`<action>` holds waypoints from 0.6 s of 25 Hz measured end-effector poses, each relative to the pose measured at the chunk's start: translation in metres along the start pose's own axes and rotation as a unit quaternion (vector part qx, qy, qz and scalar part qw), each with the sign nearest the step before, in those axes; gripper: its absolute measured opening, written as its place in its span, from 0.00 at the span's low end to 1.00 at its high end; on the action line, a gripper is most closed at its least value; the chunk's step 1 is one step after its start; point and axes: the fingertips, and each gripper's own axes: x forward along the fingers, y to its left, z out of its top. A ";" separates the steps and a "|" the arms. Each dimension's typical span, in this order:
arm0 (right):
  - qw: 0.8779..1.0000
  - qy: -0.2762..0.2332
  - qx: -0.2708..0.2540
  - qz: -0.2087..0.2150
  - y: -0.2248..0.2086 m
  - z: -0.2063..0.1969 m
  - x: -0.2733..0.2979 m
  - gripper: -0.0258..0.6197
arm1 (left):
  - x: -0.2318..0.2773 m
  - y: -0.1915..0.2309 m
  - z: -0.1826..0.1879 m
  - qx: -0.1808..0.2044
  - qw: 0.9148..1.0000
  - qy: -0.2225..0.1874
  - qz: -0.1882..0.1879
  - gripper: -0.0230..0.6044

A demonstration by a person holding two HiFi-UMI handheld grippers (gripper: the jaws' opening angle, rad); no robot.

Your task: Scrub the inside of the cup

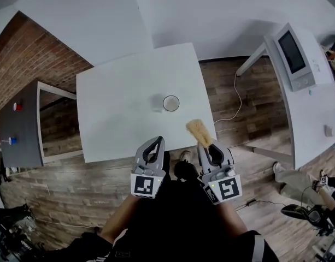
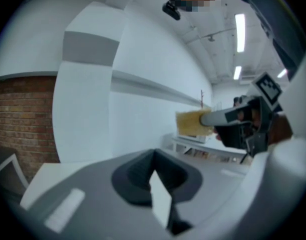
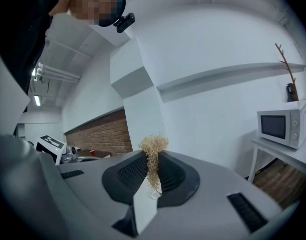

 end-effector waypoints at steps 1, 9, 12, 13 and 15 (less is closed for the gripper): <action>1.000 0.001 0.002 -0.002 -0.002 -0.001 0.006 0.10 | 0.005 0.003 -0.003 0.004 1.000 0.002 -0.005 0.04; 0.998 0.049 0.015 -0.034 -0.013 -0.020 0.056 0.10 | 0.048 0.038 -0.040 0.032 0.997 0.046 -0.048 0.04; 0.996 0.083 0.012 -0.043 -0.022 -0.037 0.069 0.10 | 0.069 0.048 -0.062 0.027 0.996 0.065 -0.063 0.04; 0.995 0.086 0.012 -0.045 -0.025 -0.040 0.074 0.10 | 0.074 0.051 -0.072 0.029 0.995 0.073 -0.069 0.04; 0.995 0.088 0.014 -0.049 -0.030 -0.045 0.084 0.10 | 0.085 0.055 -0.092 0.028 0.992 0.091 -0.080 0.05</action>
